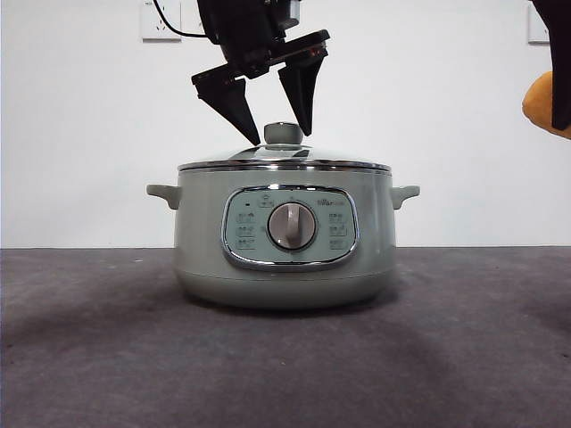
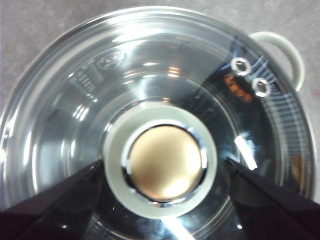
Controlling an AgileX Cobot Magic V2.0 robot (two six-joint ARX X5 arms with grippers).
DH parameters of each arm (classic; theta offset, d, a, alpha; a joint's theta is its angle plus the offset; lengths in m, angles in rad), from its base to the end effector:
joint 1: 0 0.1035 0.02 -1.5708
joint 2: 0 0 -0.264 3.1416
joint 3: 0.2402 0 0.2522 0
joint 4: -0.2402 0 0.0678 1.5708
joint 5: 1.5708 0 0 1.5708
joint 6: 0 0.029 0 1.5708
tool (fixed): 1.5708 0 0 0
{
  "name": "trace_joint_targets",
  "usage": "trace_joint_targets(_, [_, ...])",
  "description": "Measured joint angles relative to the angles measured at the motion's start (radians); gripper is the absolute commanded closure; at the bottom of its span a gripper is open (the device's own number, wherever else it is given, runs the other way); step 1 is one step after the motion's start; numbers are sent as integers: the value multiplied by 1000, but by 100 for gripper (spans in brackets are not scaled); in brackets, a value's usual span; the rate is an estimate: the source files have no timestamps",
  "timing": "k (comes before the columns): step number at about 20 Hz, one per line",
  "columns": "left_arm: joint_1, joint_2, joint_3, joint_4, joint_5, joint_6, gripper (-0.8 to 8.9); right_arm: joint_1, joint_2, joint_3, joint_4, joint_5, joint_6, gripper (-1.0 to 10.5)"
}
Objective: Pick up the corn,open the lid,put the corn in the pot,close the lid
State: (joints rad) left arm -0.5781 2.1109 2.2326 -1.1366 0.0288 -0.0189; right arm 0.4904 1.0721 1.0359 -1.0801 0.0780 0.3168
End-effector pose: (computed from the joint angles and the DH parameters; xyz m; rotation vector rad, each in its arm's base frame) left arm 0.3703 -0.2426 0.3370 0.2624 0.9957 -0.5437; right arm 0.1626 0.0843 0.2995 -0.0331 1.1178 0.1928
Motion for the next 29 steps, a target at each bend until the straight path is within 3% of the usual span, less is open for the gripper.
trace_joint_targets(2, [-6, 0, 0, 3, 0, 0, 423, 0, 0, 0, 0, 0, 0, 951])
trace_joint_targets(9, [-8, 0, 0, 6, -11, 4, 827, 0, 0, 0, -23, 0, 0, 951])
trace_joint_targets(20, [-8, -4, -2, 39, -11, 11, 822, 0, 0, 0, -21, 0, -1, 951])
trace_joint_targets(29, [8, -140, -5, 106, -26, 29, 823, 0, 1, 0, 46, -9, -1, 954])
